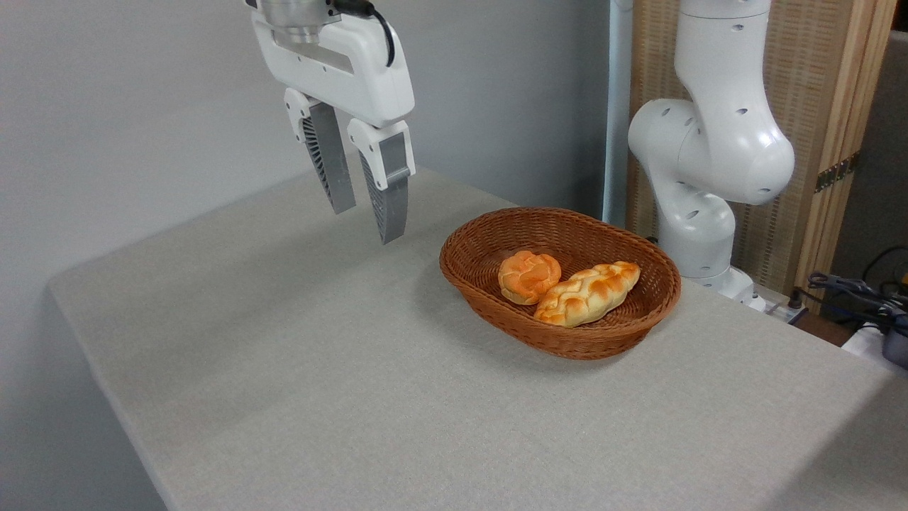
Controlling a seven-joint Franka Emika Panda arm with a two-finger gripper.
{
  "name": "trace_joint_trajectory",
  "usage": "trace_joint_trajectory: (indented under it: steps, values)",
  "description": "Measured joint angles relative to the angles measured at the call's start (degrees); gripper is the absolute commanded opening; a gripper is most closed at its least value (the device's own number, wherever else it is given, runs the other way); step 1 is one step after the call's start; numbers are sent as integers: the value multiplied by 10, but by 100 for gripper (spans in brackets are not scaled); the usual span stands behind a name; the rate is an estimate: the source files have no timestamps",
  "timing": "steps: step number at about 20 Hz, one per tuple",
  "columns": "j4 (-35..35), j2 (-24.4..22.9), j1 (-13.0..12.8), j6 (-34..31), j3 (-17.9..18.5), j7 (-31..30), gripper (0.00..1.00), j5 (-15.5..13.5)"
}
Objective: Put bread into the basket
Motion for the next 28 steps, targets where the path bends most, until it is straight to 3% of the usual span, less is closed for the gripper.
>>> trace_joint_trajectory:
  steps: [3,8,28]
  values:
    - [0,2,6,0,-3,0,100,0]
    - [0,6,77,0,-63,0,100,0]
    - [-12,14,81,18,-52,25,100,0]
